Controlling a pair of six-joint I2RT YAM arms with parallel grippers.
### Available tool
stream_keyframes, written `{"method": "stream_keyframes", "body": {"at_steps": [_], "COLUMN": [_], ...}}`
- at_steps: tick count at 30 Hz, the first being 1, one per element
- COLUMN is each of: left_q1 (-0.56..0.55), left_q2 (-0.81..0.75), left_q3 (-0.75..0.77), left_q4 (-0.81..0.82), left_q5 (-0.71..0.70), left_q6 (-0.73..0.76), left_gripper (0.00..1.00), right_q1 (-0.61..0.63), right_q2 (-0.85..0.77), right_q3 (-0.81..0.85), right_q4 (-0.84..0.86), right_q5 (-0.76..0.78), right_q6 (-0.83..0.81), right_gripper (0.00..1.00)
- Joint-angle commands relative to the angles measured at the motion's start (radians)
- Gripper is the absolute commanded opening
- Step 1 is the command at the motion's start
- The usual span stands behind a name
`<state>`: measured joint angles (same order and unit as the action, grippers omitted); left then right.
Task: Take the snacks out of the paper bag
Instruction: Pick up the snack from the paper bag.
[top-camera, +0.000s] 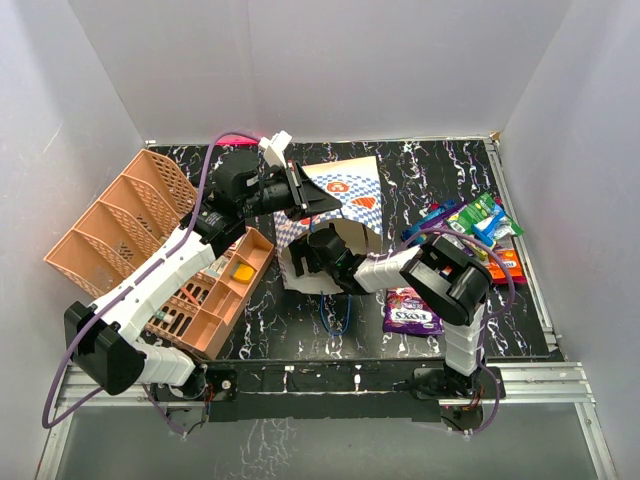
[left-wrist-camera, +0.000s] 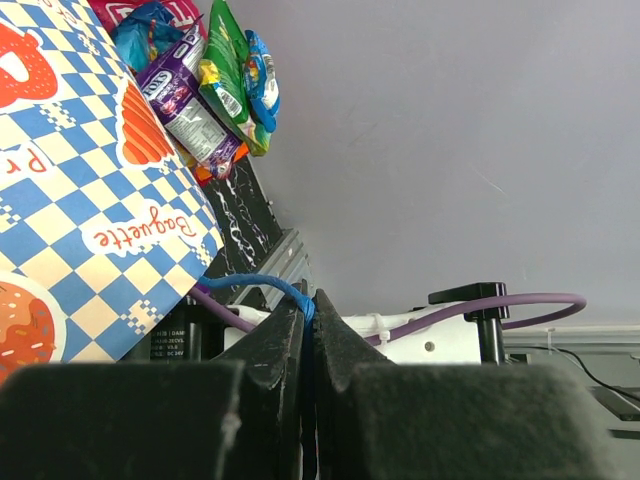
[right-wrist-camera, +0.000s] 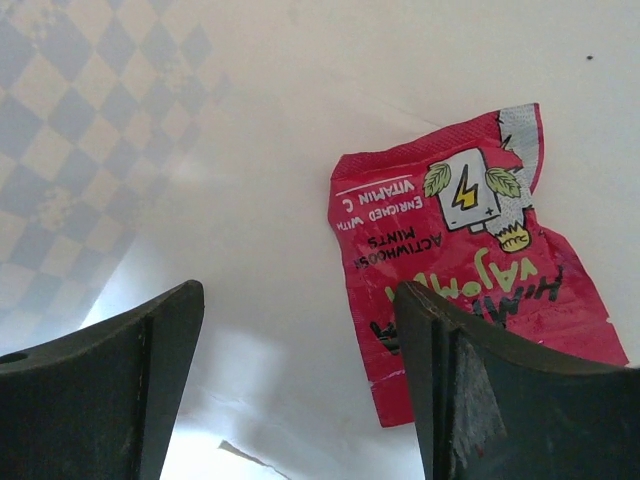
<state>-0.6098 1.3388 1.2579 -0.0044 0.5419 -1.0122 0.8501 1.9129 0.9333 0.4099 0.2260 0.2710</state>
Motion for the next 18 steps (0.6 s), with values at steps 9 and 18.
{"method": "stream_keyframes", "body": {"at_steps": [9, 18], "left_q1": [0.005, 0.006], "left_q2": [-0.007, 0.01], "left_q3": [0.045, 0.082], "left_q4": [0.004, -0.017], "left_q5": [-0.01, 0.005], "left_q6": [0.005, 0.012], "left_gripper": [0.0, 0.0], "right_q1": [0.001, -0.037], "right_q2": [-0.035, 0.132], "right_q3": [-0.043, 0.082], "right_q4": [0.31, 0.38], "right_q5": [0.194, 0.29], "right_q6": [-0.211, -0.142], "right_gripper": [0.87, 0.98]}}
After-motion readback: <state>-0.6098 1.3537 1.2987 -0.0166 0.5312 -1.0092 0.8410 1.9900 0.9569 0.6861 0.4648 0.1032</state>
